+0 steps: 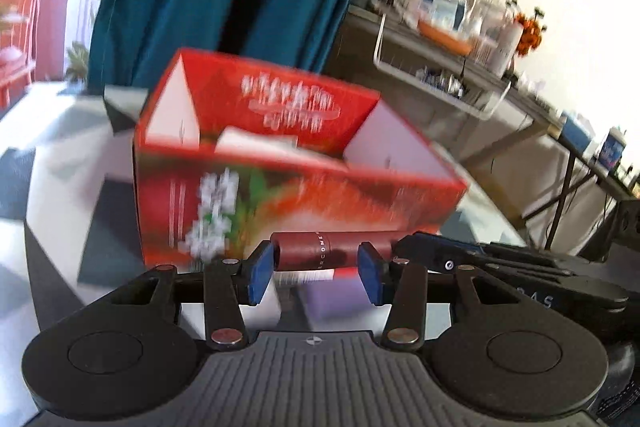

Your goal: Organize rigid objects

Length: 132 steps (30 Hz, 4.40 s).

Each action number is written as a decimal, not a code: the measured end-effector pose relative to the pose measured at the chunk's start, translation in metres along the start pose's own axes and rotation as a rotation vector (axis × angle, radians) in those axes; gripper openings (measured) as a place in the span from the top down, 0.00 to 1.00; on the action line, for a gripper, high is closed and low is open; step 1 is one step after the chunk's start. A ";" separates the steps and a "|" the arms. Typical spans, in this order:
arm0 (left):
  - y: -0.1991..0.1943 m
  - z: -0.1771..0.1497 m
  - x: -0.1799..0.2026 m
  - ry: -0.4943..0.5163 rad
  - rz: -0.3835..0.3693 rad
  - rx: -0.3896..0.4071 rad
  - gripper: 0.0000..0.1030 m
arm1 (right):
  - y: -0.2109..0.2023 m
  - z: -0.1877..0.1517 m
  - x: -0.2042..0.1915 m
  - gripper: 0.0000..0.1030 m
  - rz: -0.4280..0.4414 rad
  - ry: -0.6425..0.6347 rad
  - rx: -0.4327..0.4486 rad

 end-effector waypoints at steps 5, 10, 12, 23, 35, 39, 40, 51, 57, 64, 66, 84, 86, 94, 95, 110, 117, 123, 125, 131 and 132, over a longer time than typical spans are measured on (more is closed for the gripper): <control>-0.003 0.045 0.006 0.042 0.019 0.072 0.53 | 0.000 0.042 -0.009 0.87 -0.010 -0.035 0.052; 0.011 0.075 -0.003 0.018 0.020 0.072 0.53 | 0.016 0.080 -0.010 0.87 -0.009 -0.048 0.074; 0.026 0.080 -0.010 0.019 0.027 0.040 0.53 | 0.032 0.090 -0.005 0.87 -0.011 -0.039 0.054; 0.100 0.066 -0.044 -0.072 0.024 -0.198 0.53 | 0.107 0.080 0.039 0.87 -0.093 0.117 -0.149; 0.125 0.053 -0.048 -0.041 0.062 -0.299 0.53 | 0.137 0.065 0.051 0.87 -0.186 0.152 -0.303; 0.125 0.052 -0.048 -0.022 0.071 -0.298 0.53 | 0.139 0.062 0.049 0.92 -0.179 0.159 -0.321; 0.125 0.051 -0.047 -0.013 0.078 -0.296 0.53 | 0.138 0.062 0.048 0.92 -0.177 0.163 -0.316; 0.080 0.070 -0.041 0.079 0.191 -0.154 0.08 | 0.106 0.085 0.043 0.61 -0.208 0.062 -0.138; 0.056 0.082 -0.037 0.166 0.285 -0.099 0.00 | 0.080 0.099 0.052 0.18 -0.209 0.046 -0.044; 0.033 0.087 -0.035 0.188 0.338 -0.049 0.00 | 0.056 0.101 0.058 0.00 -0.235 0.053 0.005; 0.025 0.086 -0.033 0.209 0.379 -0.039 0.00 | 0.050 0.101 0.056 0.00 -0.236 0.042 0.016; -0.029 0.000 -0.015 0.172 0.385 -0.090 0.00 | -0.003 0.016 0.031 0.00 -0.138 -0.079 -0.028; -0.027 -0.015 -0.015 0.146 0.369 -0.126 0.00 | -0.005 -0.003 0.030 0.00 -0.144 -0.095 -0.071; -0.018 -0.051 -0.025 0.046 0.285 -0.217 0.00 | -0.008 -0.061 0.031 0.08 -0.153 -0.074 -0.177; -0.018 -0.052 -0.026 0.041 0.282 -0.219 0.00 | -0.009 -0.066 0.030 0.09 -0.147 -0.076 -0.185; -0.007 -0.065 -0.027 -0.003 0.250 -0.258 0.08 | -0.010 -0.085 0.030 0.37 -0.086 -0.072 -0.220; -0.005 -0.066 -0.026 -0.003 0.248 -0.261 0.08 | -0.007 -0.084 0.018 0.48 -0.005 -0.064 -0.223; -0.004 -0.067 -0.025 -0.004 0.241 -0.265 0.09 | -0.003 -0.089 0.015 0.51 0.033 -0.030 -0.243; -0.004 -0.067 -0.025 -0.005 0.236 -0.266 0.10 | -0.001 -0.091 0.018 0.51 0.035 -0.015 -0.253; 0.000 -0.072 -0.023 -0.015 0.209 -0.285 0.19 | 0.002 -0.094 0.016 0.51 0.046 -0.024 -0.261; 0.000 -0.072 -0.023 -0.016 0.206 -0.286 0.20 | 0.002 -0.095 0.015 0.51 0.046 -0.032 -0.267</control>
Point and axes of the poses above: each gripper's, at about its wrist camera, not at the fingertips, and y roughly the way its jaws point, x to its right, z to its top, the point moved 8 cm from there along y, roughly the way its jaws point, and after that the axes turned 7 degrees about y, right-handed, at the moved point
